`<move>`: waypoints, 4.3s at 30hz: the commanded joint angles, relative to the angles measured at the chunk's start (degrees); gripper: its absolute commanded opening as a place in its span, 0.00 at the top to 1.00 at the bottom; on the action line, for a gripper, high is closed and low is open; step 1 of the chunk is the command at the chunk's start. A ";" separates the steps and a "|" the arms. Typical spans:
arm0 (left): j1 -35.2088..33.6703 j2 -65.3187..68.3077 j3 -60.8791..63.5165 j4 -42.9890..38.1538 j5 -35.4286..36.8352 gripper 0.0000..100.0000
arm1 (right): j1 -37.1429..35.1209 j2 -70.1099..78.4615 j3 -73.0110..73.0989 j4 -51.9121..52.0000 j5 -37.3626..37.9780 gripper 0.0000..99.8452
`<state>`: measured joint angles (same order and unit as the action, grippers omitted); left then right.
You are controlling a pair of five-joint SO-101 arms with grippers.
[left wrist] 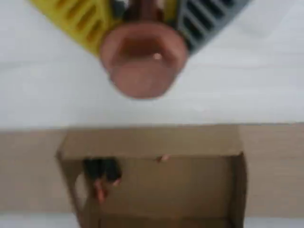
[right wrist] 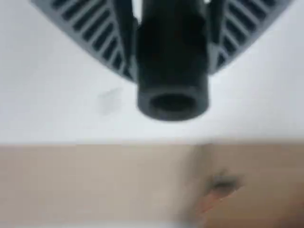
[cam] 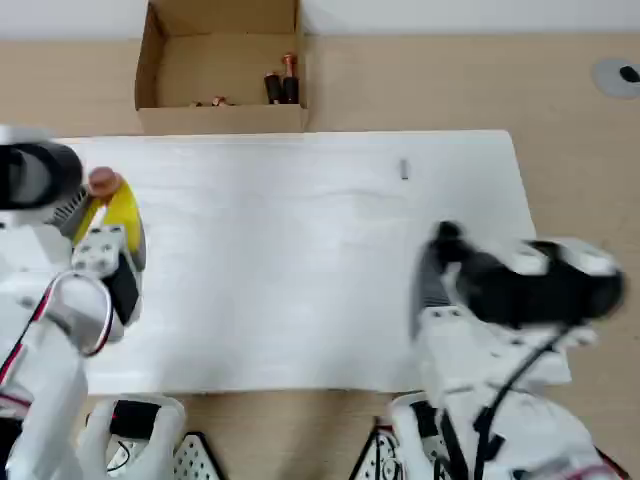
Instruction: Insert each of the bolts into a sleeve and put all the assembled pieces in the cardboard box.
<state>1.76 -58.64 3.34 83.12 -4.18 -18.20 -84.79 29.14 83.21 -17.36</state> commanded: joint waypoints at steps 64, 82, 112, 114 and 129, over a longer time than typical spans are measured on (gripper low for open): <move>23.82 -0.04 0.26 -7.12 5.45 0.99 | -42.86 -3.56 29.58 -34.99 -5.98 0.99; 27.52 -0.13 -4.92 -2.73 6.59 0.99 | -42.86 -4.00 31.25 -35.25 -0.62 0.99; 27.43 -0.13 -5.19 -3.34 -0.26 0.99 | -35.12 -22.46 56.92 -58.73 14.33 0.99; 27.60 -0.22 -2.64 -4.13 -0.26 0.99 | -35.12 -22.46 57.10 -58.73 14.33 0.99; 27.25 -16.22 15.91 -11.69 -0.26 0.99 | -30.90 -22.99 64.75 -69.19 13.10 0.99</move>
<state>29.89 -73.32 18.46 73.01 -3.82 -50.20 -103.43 93.58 16.84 -3.65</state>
